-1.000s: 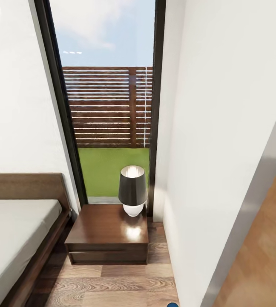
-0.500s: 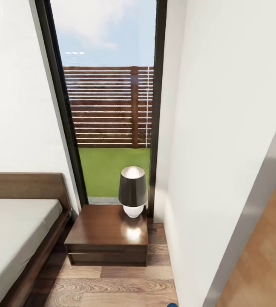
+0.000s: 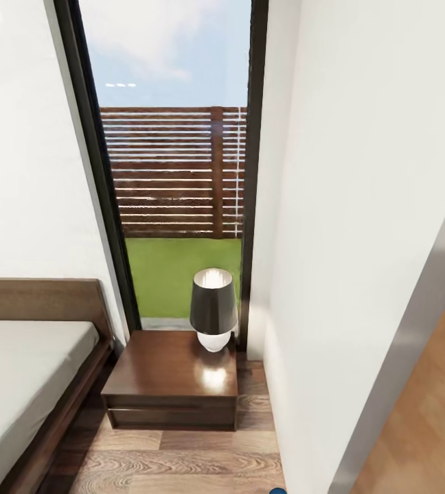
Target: In the bedroom, move the book from the bed onto either nightstand, and place the two sandals side by side next to the bed.
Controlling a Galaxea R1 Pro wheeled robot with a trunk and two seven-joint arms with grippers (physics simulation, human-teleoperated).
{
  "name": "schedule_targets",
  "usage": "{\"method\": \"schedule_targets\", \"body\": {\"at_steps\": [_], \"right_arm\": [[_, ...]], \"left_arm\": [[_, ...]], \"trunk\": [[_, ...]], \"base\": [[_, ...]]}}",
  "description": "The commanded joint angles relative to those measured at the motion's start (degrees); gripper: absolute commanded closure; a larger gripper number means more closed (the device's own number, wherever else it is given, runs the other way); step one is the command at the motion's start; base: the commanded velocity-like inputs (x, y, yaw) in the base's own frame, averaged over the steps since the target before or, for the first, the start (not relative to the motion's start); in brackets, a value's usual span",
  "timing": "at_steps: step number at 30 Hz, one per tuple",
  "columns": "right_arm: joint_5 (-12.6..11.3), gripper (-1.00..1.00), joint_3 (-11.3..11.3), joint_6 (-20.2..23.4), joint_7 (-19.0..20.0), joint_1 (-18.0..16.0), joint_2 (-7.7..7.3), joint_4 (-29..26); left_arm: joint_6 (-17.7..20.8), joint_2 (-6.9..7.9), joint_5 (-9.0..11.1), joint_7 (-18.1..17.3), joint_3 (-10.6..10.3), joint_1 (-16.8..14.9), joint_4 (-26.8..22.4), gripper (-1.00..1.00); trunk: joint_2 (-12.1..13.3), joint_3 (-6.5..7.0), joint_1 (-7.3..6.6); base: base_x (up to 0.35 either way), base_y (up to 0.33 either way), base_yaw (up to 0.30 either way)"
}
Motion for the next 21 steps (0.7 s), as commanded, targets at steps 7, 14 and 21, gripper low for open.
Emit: {"method": "schedule_targets", "body": {"at_steps": [7, 14, 21], "right_arm": [[0.37, 1.0, 0.25, -0.03, -0.3, -0.02, 0.01, 0.12], [0.37, 1.0, 0.25, -0.03, -0.3, -0.02, 0.01, 0.21], [0.37, 1.0, 0.27, -0.03, -0.3, -0.02, 0.01, 0.3]], "left_arm": [[-0.16, -0.01, 0.3, 0.26, -0.5, -0.01, 0.03, -1.0], [-0.16, -0.01, 0.28, 0.26, -0.5, -0.01, 0.03, -1.0], [-0.16, -0.01, 0.28, 0.26, -0.5, -0.01, 0.03, -1.0]], "trunk": [[-0.04, -0.02, 0.03], [-0.04, -0.02, 0.03], [-0.04, -0.02, 0.03]], "base": [[0.058, -0.002, 0.0], [0.018, 0.0, 0.0], [0.041, 0.0, 0.0]]}}
